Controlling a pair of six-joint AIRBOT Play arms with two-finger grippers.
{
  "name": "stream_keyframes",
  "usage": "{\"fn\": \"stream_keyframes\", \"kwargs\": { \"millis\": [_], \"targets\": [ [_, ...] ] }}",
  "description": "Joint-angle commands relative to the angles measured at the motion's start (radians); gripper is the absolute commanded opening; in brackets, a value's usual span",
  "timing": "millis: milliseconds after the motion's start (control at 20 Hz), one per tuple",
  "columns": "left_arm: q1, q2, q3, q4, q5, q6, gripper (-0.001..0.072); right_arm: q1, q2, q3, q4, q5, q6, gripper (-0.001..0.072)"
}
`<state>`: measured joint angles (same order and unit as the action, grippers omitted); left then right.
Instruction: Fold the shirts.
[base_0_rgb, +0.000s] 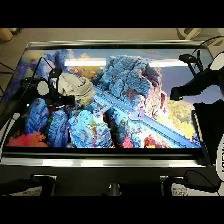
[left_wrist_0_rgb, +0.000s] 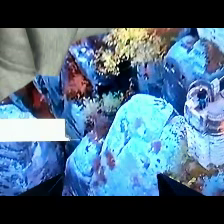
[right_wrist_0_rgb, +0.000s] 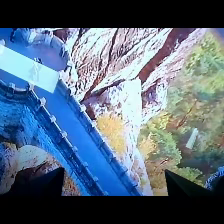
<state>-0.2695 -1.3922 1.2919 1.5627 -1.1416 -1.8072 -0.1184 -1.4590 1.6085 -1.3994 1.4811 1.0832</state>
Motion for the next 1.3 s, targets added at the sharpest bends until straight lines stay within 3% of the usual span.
{"fn": "stream_keyframes", "kwargs": {
  "millis": [0, 100, 150, 250, 450, 650, 700, 750, 800, 900, 1050, 1150, 1250],
  "targets": [
    [0.002, -0.015, 0.0, 0.011, 0.204, -0.001, 0.0716, 0.001, -0.001, 0.0, 0.001, -0.163, 0.002, 0.0691],
    [0.024, -0.058, 0.026, 0.007, 0.362, -0.001, 0.0716, 0.001, -0.001, 0.0, 0.001, -0.212, 0.001, 0.0691],
    [0.047, -0.102, 0.079, 0.007, 0.372, -0.011, 0.0716, 0.001, -0.001, 0.0, 0.001, -0.226, 0.001, 0.0691],
    [0.113, -0.241, 0.249, 0.002, 0.294, -0.026, 0.0716, 0.001, -0.002, 0.0, 0.001, -0.233, 0.001, 0.0691],
    [0.219, -0.541, 0.592, -0.118, 0.02, -0.026, 0.0717, 0.001, -0.013, -0.001, 0.001, -0.188, -0.006, 0.069],
    [0.237, -0.673, 0.646, -0.257, 0.004, -0.026, 0.0712, 0.001, -0.027, -0.001, 0.001, -0.165, -0.006, 0.0691],
    [0.236, -0.682, 0.646, -0.277, 0.0, -0.026, 0.0475, 0.001, -0.027, 0.0, 0.001, -0.17, -0.006, 0.0691],
    [0.238, -0.678, 0.647, -0.315, -0.003, -0.02, 0.0023, 0.001, -0.026, 0.0, 0.001, -0.173, -0.013, 0.069],
    [0.239, -0.666, 0.658, -0.364, 0.006, 0.027, 0.0034, 0.001, -0.025, 0.0, 0.001, -0.171, -0.036, 0.0688],
    [0.233, -0.609, 0.727, -0.436, 0.005, 0.201, 0.0033, 0.001, -0.006, 0.0, 0.0, -0.172, -0.087, 0.0676],
    [0.176, -0.375, 0.778, -0.468, 0.01, 0.414, 0.0033, 0.001, 0.087, 0.001, -0.035, -0.176, -0.104, 0.067],
    [0.116, -0.193, 0.772, -0.467, 0.005, 0.472, 0.0033, 0.001, 0.193, 0.0, -0.037, -0.179, -0.104, 0.067],
    [0.037, -0.01, 0.737, -0.467, 0.007, 0.476, 0.0033, 0.001, 0.325, 0.0, -0.036, -0.18, -0.104, 0.0669]
  ]
}}
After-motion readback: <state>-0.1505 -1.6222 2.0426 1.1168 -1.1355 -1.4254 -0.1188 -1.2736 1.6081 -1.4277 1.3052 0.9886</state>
